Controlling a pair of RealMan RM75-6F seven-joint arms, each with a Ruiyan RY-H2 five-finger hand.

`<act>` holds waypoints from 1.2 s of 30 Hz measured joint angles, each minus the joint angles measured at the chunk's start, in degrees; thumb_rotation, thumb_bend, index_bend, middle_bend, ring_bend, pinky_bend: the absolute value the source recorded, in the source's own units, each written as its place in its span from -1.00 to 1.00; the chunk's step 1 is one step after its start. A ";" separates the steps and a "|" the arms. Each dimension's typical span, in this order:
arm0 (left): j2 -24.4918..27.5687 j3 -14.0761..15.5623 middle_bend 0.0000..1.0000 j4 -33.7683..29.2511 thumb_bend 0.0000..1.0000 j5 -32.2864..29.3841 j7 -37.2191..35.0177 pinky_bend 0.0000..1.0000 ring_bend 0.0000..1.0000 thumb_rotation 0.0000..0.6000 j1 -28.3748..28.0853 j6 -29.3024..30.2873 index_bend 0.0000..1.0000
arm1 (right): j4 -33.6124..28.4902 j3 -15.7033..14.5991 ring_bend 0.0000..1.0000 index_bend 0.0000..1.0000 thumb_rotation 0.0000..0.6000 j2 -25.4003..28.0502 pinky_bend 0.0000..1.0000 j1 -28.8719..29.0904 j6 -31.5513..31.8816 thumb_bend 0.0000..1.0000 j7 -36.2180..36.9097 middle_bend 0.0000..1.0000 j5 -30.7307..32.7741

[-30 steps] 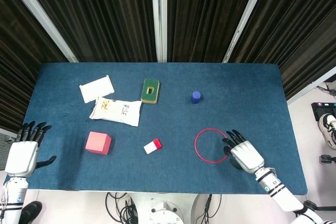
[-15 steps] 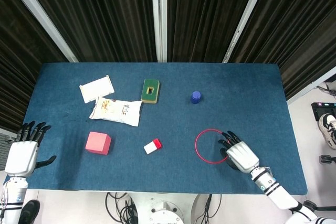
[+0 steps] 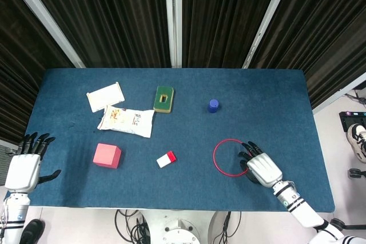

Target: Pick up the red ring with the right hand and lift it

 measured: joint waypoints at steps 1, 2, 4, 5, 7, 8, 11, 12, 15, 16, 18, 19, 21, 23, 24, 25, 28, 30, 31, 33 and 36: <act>-0.03 -0.02 -0.81 0.06 -0.83 0.03 -0.03 -1.00 -1.00 1.00 -0.06 -0.05 -0.67 | -0.25 0.33 -1.00 0.33 1.00 0.25 -1.00 0.02 0.19 -0.23 0.20 -0.42 0.41; -0.06 -0.02 -0.81 0.11 -0.82 0.06 -0.04 -1.00 -1.00 1.00 -0.09 -0.10 -0.67 | -0.41 0.62 -1.00 0.34 1.00 0.45 -1.00 0.04 0.35 -0.23 0.37 -0.41 0.74; -0.13 -0.04 -0.81 0.21 -0.83 0.09 -0.13 -1.00 -1.00 1.00 -0.16 -0.17 -0.67 | -0.60 1.37 -1.00 0.37 1.00 0.87 -1.00 0.09 0.86 -0.21 0.57 -0.39 1.46; -0.15 -0.05 -0.81 0.24 -0.82 0.05 -0.16 -1.00 -1.00 1.00 -0.17 -0.21 -0.67 | -0.65 1.70 -1.00 0.39 1.00 1.01 -1.00 0.09 1.19 -0.21 0.56 -0.38 1.64; -0.23 -0.10 -0.81 0.33 -0.82 -0.12 -0.18 -1.00 -1.00 1.00 -0.21 -0.35 -0.67 | -0.82 2.38 -1.00 0.41 1.00 1.35 -1.00 0.07 2.19 -0.20 0.47 -0.36 1.98; -0.26 -0.12 -0.81 0.36 -0.82 -0.17 -0.18 -1.00 -1.00 1.00 -0.24 -0.45 -0.67 | -0.93 2.70 -1.00 0.41 1.00 1.50 -1.00 0.04 2.72 -0.19 0.42 -0.36 2.11; -0.34 -0.19 -0.81 0.46 -0.82 -0.19 -0.15 -1.00 -1.00 1.00 -0.48 -0.75 -0.67 | -1.41 4.10 -1.00 0.44 1.00 2.13 -1.00 -0.08 4.79 -0.19 0.21 -0.35 2.62; -0.36 -0.23 -0.81 0.48 -0.82 -0.19 -0.14 -1.00 -1.00 1.00 -0.56 -0.82 -0.67 | -1.56 4.64 -1.00 0.45 1.00 2.34 -1.00 -0.11 5.48 -0.19 0.16 -0.34 2.79; -0.38 -0.37 -0.81 0.50 -0.82 -0.20 -0.08 -1.00 -1.00 1.00 -0.85 -1.11 -0.67 | -2.03 6.84 -1.00 0.47 1.00 3.09 -1.00 0.03 7.59 -0.19 0.07 -0.34 3.53; -0.39 -0.42 -0.81 0.48 -0.82 -0.14 -0.05 -1.00 -1.00 1.00 -0.97 -1.17 -0.67 | -2.17 7.81 -1.00 0.47 1.00 3.39 -1.00 0.25 8.00 -0.20 0.06 -0.33 3.92; -0.42 -0.47 -0.81 0.45 -0.83 -0.04 0.01 -1.00 -1.00 1.00 -1.13 -1.26 -0.67 | -2.40 9.32 -1.00 0.47 1.00 3.80 -1.00 0.85 8.28 -0.20 0.05 -0.33 4.59; -0.44 -0.48 -0.81 0.43 -0.82 -0.04 0.05 -1.00 -1.00 1.00 -1.20 -1.37 -0.67 | -2.55 10.35 -1.00 0.47 1.00 4.04 -1.00 1.47 8.27 -0.20 0.04 -0.33 5.10; -0.44 -0.49 -0.81 0.34 -0.83 -0.04 0.18 -1.00 -1.00 1.00 -1.35 -1.56 -0.67 | -2.77 11.82 -1.00 0.47 1.00 4.28 -1.00 2.70 7.78 -0.20 0.08 -0.34 5.99; -0.43 -0.50 -0.81 0.21 -0.82 0.00 0.31 -1.00 -1.00 1.00 -1.44 -1.62 -0.67 | -2.90 12.99 -1.00 0.47 1.00 4.40 -1.00 4.31 6.33 -0.20 0.20 -0.34 7.01; -0.42 -0.50 -0.81 0.16 -0.83 0.02 0.35 -1.00 -1.00 1.00 -1.46 -1.60 -0.67 | -2.87 13.40 -1.00 0.47 1.00 4.38 -1.00 5.07 5.45 -0.20 0.28 -0.34 7.50; -0.41 -0.49 -0.81 0.09 -0.82 0.02 0.42 -1.00 -1.00 1.00 -1.47 -1.59 -0.67 | -2.72 14.03 -1.00 0.47 1.00 4.29 -1.00 6.17 4.07 -0.20 0.36 -0.34 8.20; -0.35 -0.44 -0.81 -0.09 -0.82 -0.08 0.59 -1.00 -1.00 1.00 -1.42 -1.56 -0.67 | -1.47 15.55 -1.00 0.47 1.00 3.42 -1.00 9.10 -0.30 -0.20 0.46 -0.34 10.15; -0.31 -0.38 -0.81 -0.19 -0.83 -0.16 0.64 -1.00 -1.00 1.00 -1.32 -1.50 -0.67 | 0.06 16.36 -1.00 0.47 1.00 2.38 -1.00 11.12 -3.22 -0.20 0.49 -0.34 11.54; -0.30 -0.33 -0.81 -0.23 -0.83 -0.22 0.68 -1.00 -1.00 1.00 -1.23 -1.44 -0.67 | 1.48 16.80 -1.00 0.47 1.00 1.44 -1.00 12.41 -5.03 -0.20 0.51 -0.34 12.43; -0.28 -0.27 -0.81 -0.29 -0.82 -0.37 0.71 -1.00 -1.00 1.00 -1.10 -1.36 -0.67 | 4.02 17.33 -1.00 0.47 1.00 -0.28 -1.00 14.26 -7.45 -0.20 0.61 -0.35 13.69; -0.26 -0.19 -0.81 -0.28 -0.82 -0.74 0.78 -1.00 -1.00 1.00 -0.93 -1.44 -0.67 | 8.75 17.91 -1.00 0.44 1.00 -3.67 -1.00 17.02 -10.79 -0.20 1.01 -0.36 15.48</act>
